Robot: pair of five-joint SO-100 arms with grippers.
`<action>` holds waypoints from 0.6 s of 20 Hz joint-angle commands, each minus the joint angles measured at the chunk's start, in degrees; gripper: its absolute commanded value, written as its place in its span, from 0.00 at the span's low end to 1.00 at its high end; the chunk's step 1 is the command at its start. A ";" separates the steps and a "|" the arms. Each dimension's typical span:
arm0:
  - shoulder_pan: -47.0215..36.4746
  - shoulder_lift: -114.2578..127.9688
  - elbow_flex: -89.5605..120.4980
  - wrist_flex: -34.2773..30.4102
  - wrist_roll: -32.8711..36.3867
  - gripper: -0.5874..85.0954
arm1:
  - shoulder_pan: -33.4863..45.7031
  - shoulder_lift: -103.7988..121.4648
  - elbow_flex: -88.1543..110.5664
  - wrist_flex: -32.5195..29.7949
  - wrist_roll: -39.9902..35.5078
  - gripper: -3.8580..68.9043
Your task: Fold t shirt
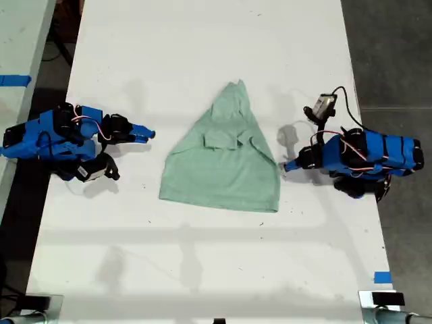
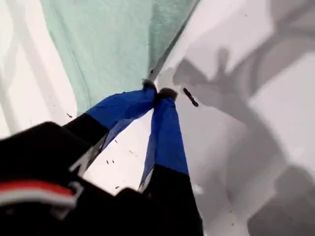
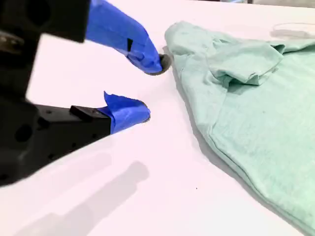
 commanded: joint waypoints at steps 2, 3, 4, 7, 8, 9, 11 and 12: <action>0.53 0.26 0.62 0.00 0.44 0.15 | -5.27 -4.04 -5.19 4.04 7.12 0.36; 0.53 0.26 0.62 0.00 0.44 0.15 | -7.21 -7.82 -7.56 3.25 10.37 0.40; 0.53 0.26 0.62 0.00 0.44 0.15 | -9.32 -13.54 -10.37 1.23 13.10 0.43; 0.53 0.26 0.62 0.00 0.44 0.15 | -17.40 -43.24 -26.10 -4.83 23.47 0.50; 0.53 0.26 0.62 0.00 0.44 0.15 | -19.25 -53.53 -32.17 -5.36 26.72 0.50; 0.53 0.26 0.62 0.00 0.44 0.15 | -20.13 -61.44 -35.95 -7.38 28.48 0.50; 0.53 0.26 0.62 0.00 0.44 0.15 | -19.34 -70.40 -38.06 -11.07 30.85 0.45; 0.53 0.26 0.62 0.00 0.44 0.15 | -17.67 -71.19 -36.39 -13.71 29.97 0.42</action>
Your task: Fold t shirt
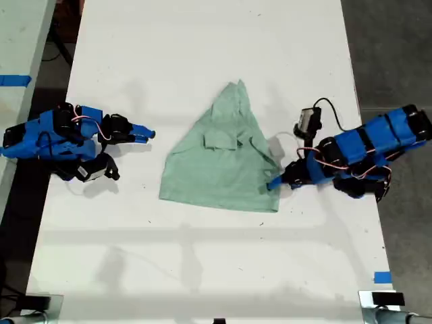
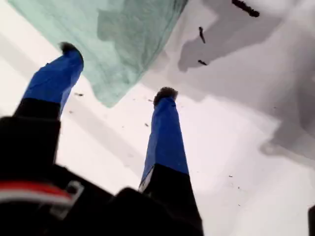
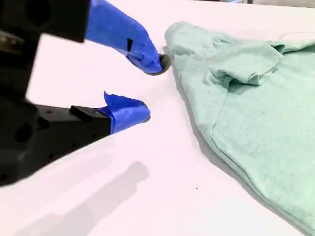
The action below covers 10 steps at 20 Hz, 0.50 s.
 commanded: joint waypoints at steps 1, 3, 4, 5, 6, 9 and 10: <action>0.53 0.26 0.62 0.00 0.44 0.15 | 3.78 -4.04 0.44 -7.03 -0.97 0.39; 0.53 0.26 0.62 0.00 0.44 0.15 | 8.00 -2.29 5.27 -11.60 -3.34 0.27; 0.53 0.26 0.62 0.00 0.44 0.15 | 8.88 -1.85 5.80 -11.87 -3.43 0.15; 0.53 0.26 0.62 0.00 0.44 0.15 | 9.67 -1.76 6.06 -12.39 -4.22 0.07; 0.53 0.26 0.62 0.00 0.44 0.15 | 10.46 -1.67 6.50 -13.62 -5.19 0.07; 0.53 0.26 0.62 0.00 0.44 0.15 | 11.51 -3.52 6.15 -15.03 -6.50 0.07; 0.53 0.26 0.62 0.00 0.44 0.15 | 11.87 -3.69 5.54 -13.89 -6.50 0.07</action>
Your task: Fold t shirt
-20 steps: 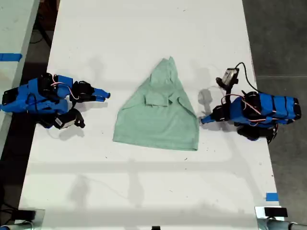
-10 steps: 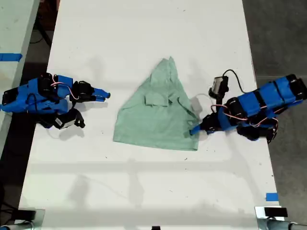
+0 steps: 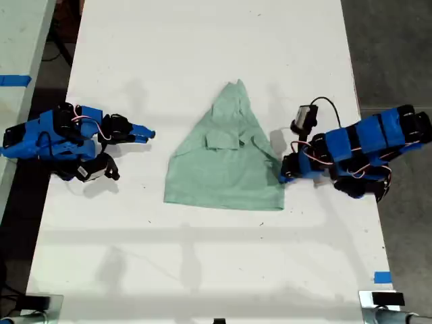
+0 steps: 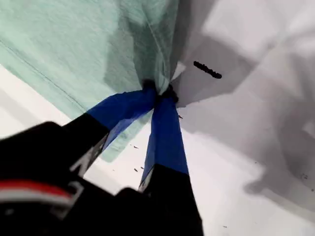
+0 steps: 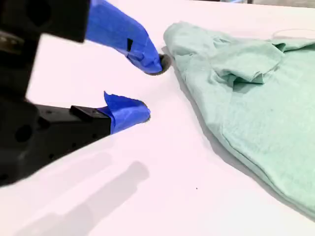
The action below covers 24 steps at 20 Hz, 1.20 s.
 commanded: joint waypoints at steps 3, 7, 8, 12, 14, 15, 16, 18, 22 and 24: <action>0.53 0.26 0.62 0.00 0.44 0.15 | 1.58 0.62 -9.67 8.61 -2.90 0.07; 0.62 0.26 0.62 0.00 0.44 0.15 | 2.46 -0.35 -19.95 14.24 -6.15 0.07; 0.62 0.26 0.62 0.00 0.44 0.15 | 2.64 -1.05 -22.15 15.03 -6.94 0.07; 0.62 0.26 0.62 0.00 0.44 0.15 | 2.99 -8.09 -34.01 16.87 -10.81 0.07; 0.62 0.26 0.62 0.00 0.44 0.15 | 3.08 -13.54 -42.45 17.93 -13.18 0.07; 0.62 0.26 0.62 0.00 0.44 0.15 | 3.08 -16.70 -46.93 18.19 -14.59 0.07; 0.62 0.26 0.62 0.00 0.44 0.15 | 2.99 -20.30 -51.86 18.54 -15.82 0.07; 0.62 0.26 0.62 0.00 0.44 0.15 | 2.64 -29.00 -63.19 20.74 -18.37 0.07; 0.62 0.26 0.62 0.00 0.44 0.15 | 3.60 -30.94 -65.13 31.64 -14.59 0.07; 0.62 0.26 0.62 0.00 0.44 0.15 | 2.02 -22.15 -53.44 33.75 -9.58 0.38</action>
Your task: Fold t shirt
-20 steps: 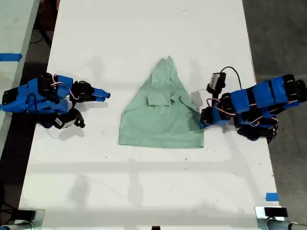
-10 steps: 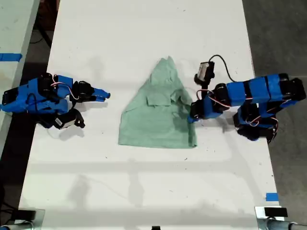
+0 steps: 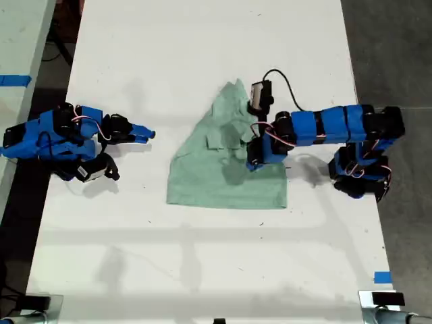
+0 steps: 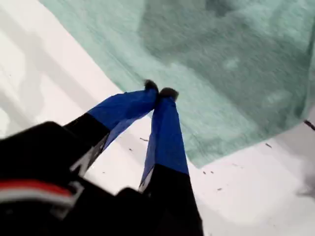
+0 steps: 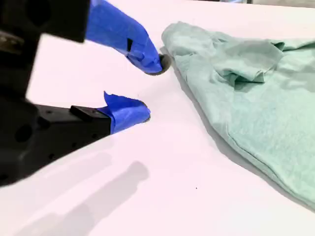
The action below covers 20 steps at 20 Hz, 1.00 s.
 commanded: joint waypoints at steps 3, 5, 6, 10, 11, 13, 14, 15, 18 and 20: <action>0.53 0.26 0.62 0.00 0.44 0.15 | -3.34 21.53 27.42 -1.67 11.25 0.55; 0.53 0.26 0.62 0.00 0.44 0.15 | -3.43 25.22 38.85 -8.17 13.36 0.50; 0.53 0.26 0.62 0.00 0.44 0.15 | -3.16 26.10 43.15 -10.99 14.33 0.49; 0.53 0.26 0.62 0.00 0.44 0.15 | -2.55 28.56 53.61 -20.21 15.56 0.43; 0.53 0.26 0.62 0.00 0.44 0.15 | -2.55 28.39 54.58 -21.45 15.56 0.40; 0.53 0.26 0.62 0.00 0.44 0.15 | -2.46 28.04 56.43 -23.91 15.91 0.27; 0.53 0.26 0.62 0.00 0.44 0.15 | -2.46 28.04 56.78 -24.61 16.00 0.14; 0.53 0.26 0.62 0.00 0.44 0.15 | -2.46 28.04 56.78 -25.05 16.00 0.06; 0.53 0.26 0.62 0.00 0.44 0.15 | -2.37 27.33 53.96 -22.68 15.56 0.06; 0.53 0.26 0.62 0.00 0.44 0.15 | -2.55 26.10 47.11 -15.21 15.64 0.06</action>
